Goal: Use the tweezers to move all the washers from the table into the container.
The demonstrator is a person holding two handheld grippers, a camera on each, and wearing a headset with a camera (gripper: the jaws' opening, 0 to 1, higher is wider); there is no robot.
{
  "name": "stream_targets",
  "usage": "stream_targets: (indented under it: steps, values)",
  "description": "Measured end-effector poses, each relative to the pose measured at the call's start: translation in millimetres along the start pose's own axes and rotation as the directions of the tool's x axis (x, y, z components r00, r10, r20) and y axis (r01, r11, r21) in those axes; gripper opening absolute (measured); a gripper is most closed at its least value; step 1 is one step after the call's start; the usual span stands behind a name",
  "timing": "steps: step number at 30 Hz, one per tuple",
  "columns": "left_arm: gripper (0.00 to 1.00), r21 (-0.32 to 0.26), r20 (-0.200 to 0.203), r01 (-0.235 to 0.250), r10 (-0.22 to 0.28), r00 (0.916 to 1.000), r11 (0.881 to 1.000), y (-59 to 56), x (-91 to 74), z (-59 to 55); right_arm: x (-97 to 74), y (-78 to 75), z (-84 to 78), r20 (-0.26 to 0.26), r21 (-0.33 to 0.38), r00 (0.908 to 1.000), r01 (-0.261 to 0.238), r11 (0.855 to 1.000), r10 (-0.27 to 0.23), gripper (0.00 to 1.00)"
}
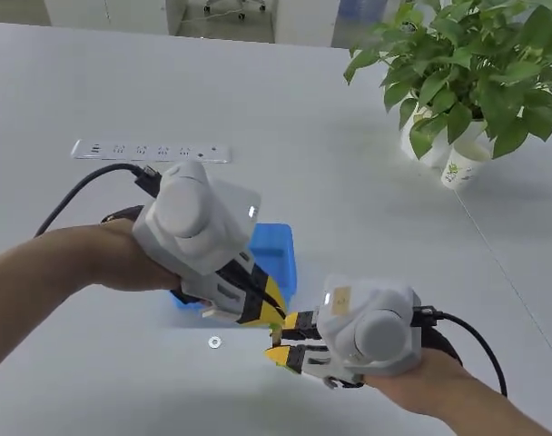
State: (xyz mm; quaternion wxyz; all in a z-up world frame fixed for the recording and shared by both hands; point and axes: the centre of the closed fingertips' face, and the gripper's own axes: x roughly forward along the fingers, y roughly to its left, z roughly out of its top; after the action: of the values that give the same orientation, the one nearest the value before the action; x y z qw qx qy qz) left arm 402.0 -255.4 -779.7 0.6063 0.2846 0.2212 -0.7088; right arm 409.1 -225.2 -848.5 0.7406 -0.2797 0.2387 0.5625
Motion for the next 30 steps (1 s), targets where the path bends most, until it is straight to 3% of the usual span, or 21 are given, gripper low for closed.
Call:
stream_targets:
  steps: [21, 30]
  values:
    - [0.05, -0.002, -0.016, 0.005, -0.005, 0.9999, 1.000, 4.2, 9.7, -4.2, 5.4, -3.4, -10.8, -0.012, 0.007, 0.9999, -0.004, 1.000, 0.005, 0.15]
    - [0.05, -0.004, -0.004, 0.005, -0.005, 1.0000, 1.000, 4.6, 9.9, -1.5, 5.5, -4.9, -11.1, -0.006, 0.011, 1.0000, 0.000, 1.000, 0.000, 0.16]
